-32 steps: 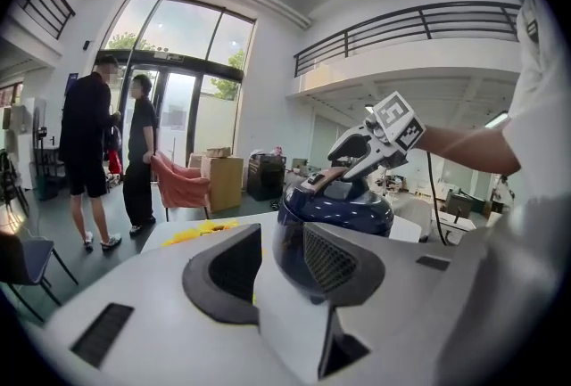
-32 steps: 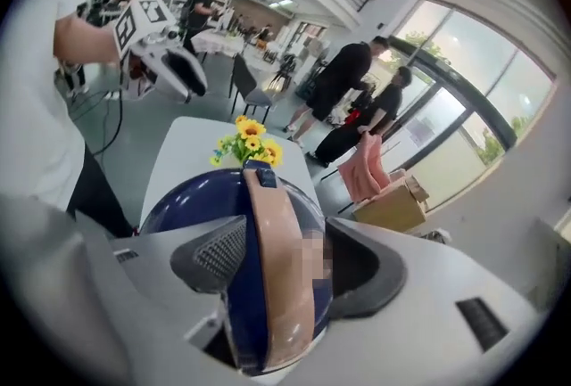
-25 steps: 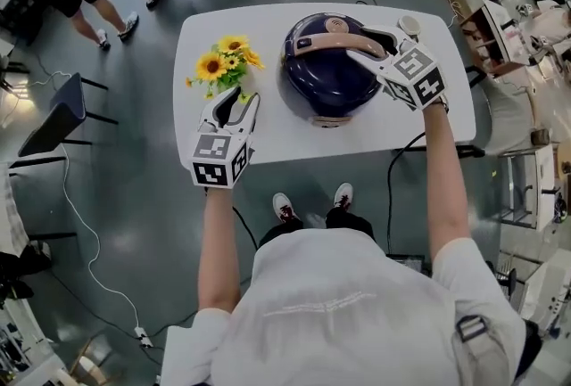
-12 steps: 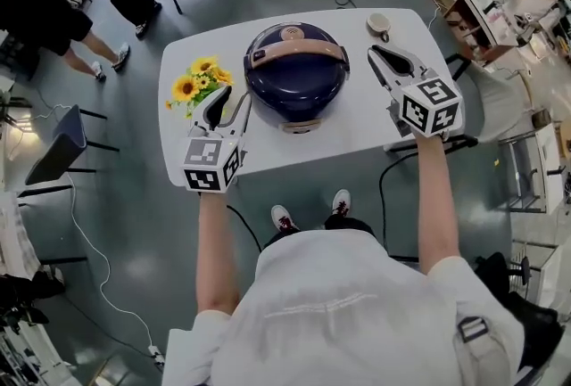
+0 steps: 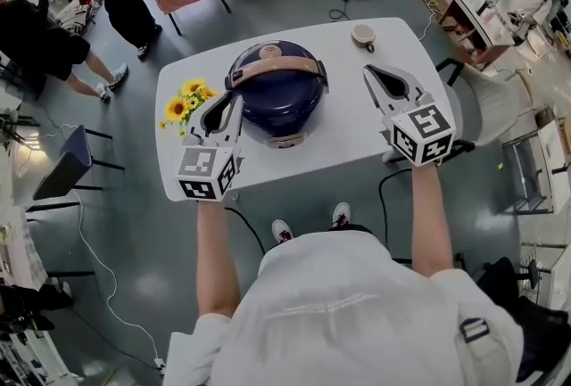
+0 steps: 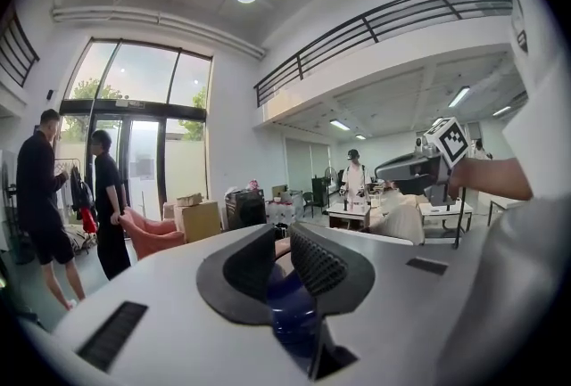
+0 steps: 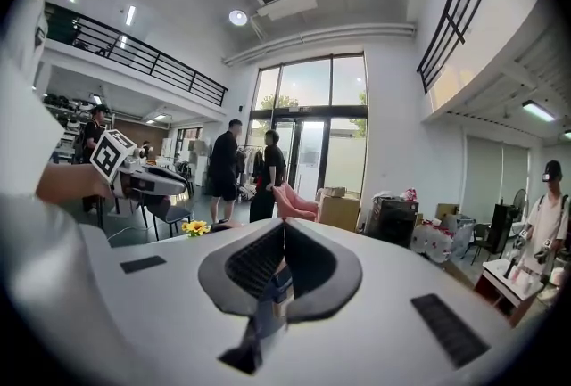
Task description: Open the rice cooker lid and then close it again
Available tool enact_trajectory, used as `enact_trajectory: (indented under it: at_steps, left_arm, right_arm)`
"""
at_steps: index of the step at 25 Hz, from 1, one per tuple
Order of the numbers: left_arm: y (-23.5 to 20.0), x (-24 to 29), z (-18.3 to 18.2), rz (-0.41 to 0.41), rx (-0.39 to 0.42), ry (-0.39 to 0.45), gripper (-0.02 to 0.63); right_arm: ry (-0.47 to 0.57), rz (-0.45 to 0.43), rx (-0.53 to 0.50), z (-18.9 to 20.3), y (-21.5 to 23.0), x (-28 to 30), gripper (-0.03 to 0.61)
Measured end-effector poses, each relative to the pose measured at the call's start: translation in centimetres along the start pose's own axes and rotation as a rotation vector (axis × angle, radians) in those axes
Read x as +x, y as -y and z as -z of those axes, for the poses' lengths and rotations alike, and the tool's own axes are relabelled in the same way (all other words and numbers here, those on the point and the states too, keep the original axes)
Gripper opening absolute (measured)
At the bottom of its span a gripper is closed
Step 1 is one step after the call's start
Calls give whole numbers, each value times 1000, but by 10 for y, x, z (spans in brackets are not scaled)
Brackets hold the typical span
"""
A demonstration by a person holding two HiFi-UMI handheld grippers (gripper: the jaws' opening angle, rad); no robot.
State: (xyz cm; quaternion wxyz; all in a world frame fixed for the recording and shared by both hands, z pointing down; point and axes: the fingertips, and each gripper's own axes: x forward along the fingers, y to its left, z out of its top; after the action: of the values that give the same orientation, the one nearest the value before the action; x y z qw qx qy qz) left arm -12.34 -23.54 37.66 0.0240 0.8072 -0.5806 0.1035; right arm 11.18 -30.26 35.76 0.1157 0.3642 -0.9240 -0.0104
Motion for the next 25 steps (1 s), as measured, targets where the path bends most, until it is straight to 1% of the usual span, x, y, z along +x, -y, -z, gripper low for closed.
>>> enact_trajectory:
  at_steps: [3, 7, 11, 15, 25]
  left_arm:
    - [7, 2, -6, 0, 19, 10, 51]
    - [8, 0, -17, -35, 37, 33, 17]
    - [8, -3, -23, -60, 73, 32, 15]
    - [11, -3, -31, -55, 55, 46, 15]
    - [10, -6, -34, -63, 67, 41, 15]
  right_arm:
    - [22, -10, 2, -5, 0, -4, 26]
    - [40, -28, -27, -12, -4, -4, 25]
    - [42, -49, -46, -15, -7, 2, 25]
    - [44, -60, -62, -18, -7, 5, 25]
    - [41, -72, -93, -22, -13, 10, 25]
